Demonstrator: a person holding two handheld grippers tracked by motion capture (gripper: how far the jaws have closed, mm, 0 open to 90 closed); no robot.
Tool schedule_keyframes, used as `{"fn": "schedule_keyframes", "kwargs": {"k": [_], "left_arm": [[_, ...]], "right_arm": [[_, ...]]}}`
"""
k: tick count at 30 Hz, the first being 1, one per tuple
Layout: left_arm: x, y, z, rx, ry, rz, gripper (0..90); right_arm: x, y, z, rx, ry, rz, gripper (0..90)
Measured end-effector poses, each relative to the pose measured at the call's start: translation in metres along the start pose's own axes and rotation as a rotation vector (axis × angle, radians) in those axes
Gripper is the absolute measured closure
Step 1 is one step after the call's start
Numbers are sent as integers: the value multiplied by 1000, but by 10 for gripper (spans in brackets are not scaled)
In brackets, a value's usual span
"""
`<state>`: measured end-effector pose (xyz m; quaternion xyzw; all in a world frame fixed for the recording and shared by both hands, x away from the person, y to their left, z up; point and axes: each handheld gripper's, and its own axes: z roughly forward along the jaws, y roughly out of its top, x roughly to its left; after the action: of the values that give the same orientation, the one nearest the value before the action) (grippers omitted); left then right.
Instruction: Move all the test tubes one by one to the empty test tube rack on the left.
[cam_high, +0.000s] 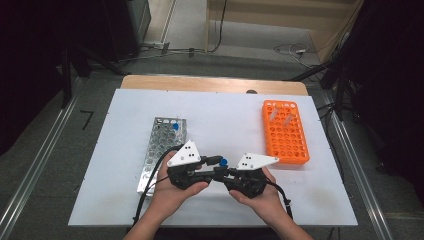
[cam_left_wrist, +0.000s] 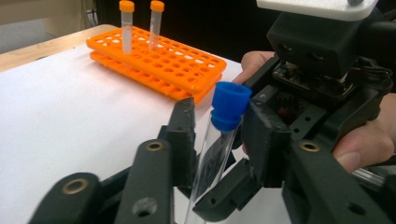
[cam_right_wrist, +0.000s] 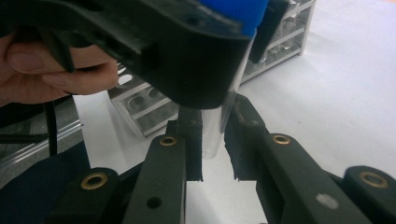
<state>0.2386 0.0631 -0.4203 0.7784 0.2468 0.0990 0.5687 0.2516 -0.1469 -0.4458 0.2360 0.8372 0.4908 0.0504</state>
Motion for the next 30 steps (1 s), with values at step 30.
{"fn": "schedule_keyframes", "kwargs": {"k": [30], "left_arm": [[4, 1, -10, -31, 42, 20, 768]], "right_arm": [[-2, 0, -2, -10, 0, 6, 521]]}}
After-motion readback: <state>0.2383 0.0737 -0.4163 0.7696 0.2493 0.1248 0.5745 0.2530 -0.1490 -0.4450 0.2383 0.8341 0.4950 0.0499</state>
